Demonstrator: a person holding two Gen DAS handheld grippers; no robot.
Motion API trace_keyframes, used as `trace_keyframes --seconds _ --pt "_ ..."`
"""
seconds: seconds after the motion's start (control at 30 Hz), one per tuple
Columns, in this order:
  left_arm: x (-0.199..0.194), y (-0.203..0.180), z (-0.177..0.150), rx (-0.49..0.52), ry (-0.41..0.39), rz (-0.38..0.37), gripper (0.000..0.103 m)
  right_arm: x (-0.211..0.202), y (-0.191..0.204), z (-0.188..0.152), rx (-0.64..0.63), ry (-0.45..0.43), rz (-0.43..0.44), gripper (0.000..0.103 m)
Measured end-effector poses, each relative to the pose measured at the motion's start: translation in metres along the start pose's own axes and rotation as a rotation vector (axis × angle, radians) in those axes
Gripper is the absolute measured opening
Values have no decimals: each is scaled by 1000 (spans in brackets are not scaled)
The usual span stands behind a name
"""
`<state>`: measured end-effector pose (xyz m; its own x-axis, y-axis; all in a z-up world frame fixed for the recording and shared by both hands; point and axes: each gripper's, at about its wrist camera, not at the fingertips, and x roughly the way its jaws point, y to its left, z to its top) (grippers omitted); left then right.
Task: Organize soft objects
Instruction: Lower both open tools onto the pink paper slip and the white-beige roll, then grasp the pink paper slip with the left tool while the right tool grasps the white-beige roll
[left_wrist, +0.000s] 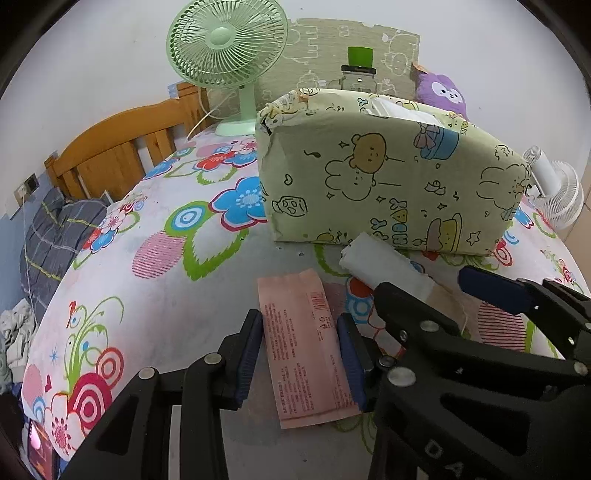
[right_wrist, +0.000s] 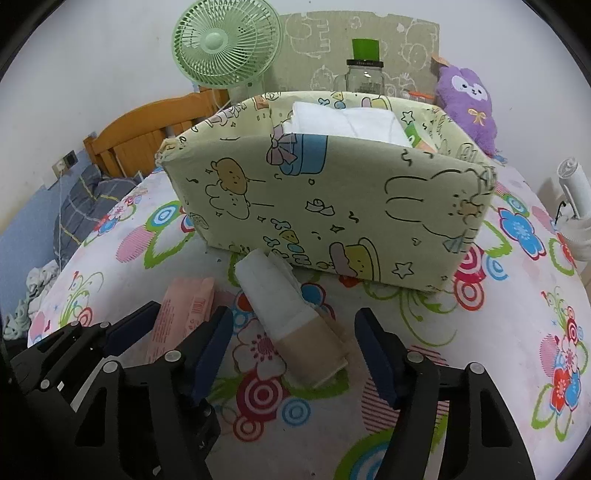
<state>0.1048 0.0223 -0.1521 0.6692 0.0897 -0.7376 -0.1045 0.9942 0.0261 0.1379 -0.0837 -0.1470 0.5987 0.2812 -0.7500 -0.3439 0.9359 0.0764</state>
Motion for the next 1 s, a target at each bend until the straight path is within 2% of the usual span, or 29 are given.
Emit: trace_keyframes --seconds 0.17,0.53,0.73,1.0 --pt "1 1 2 3 3 -7 43 9 1 4 9 16 -7 65" --pt "1 -2 2 22 1 -2 43 14 1 4 18 26 8 45" --pt "-2 -5 0 19 8 -26 42 9 -3 0 40 31 17 33" --pt "-9 -12 -2 31 3 -53 42 -1 -10 -5 57 37 18 30"
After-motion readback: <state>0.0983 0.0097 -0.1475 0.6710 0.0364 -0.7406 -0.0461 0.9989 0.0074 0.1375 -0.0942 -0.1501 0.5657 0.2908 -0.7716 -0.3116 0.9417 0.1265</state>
